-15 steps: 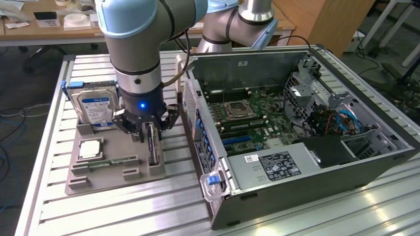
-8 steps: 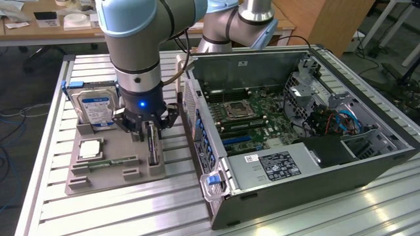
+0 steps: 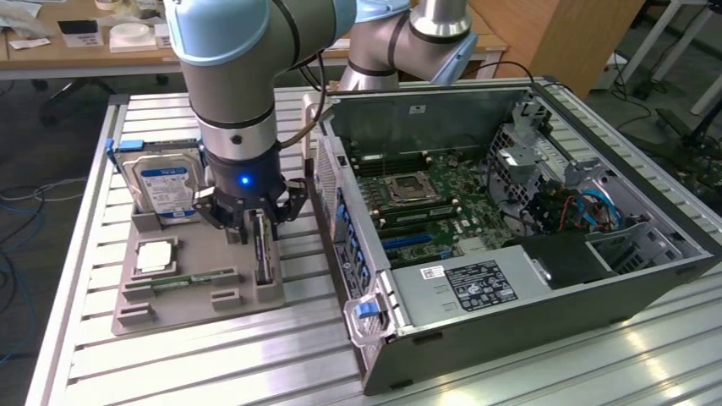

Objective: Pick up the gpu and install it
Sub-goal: 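Pick up the gpu and move the gpu toward the slot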

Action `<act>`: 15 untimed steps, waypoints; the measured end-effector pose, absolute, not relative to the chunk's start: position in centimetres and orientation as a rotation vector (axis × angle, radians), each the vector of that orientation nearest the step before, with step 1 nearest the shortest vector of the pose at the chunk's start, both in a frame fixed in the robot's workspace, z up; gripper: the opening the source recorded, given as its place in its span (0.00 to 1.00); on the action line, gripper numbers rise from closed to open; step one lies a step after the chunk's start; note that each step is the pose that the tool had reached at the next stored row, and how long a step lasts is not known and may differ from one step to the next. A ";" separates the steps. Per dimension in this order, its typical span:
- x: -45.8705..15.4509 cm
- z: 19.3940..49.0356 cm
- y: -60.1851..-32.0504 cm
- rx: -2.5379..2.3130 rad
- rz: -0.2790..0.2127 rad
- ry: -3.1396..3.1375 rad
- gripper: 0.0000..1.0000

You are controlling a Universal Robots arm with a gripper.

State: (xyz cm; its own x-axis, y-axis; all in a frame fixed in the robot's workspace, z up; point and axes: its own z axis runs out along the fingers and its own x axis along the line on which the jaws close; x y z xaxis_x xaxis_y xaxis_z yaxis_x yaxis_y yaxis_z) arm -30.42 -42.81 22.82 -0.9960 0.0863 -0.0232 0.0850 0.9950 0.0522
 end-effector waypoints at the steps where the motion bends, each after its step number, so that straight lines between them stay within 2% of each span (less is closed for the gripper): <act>1: -30.4 22.8 -42.8 0.134 0.080 3.112 0.47; 6: -30.4 22.8 -42.8 0.134 0.080 3.112 0.46; 7: -30.4 22.8 -42.8 0.134 0.080 3.112 0.40; 8: -30.4 22.8 -42.8 0.134 0.080 3.112 0.40; 9: -30.4 22.8 -42.8 0.134 0.080 3.112 0.33; 15: -30.4 22.8 -42.8 0.134 0.080 3.112 0.33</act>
State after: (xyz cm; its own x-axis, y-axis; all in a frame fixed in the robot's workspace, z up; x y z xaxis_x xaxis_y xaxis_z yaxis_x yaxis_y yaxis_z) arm -30.40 -42.81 22.81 -0.9960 0.0864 -0.0233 0.0851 0.9950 0.0525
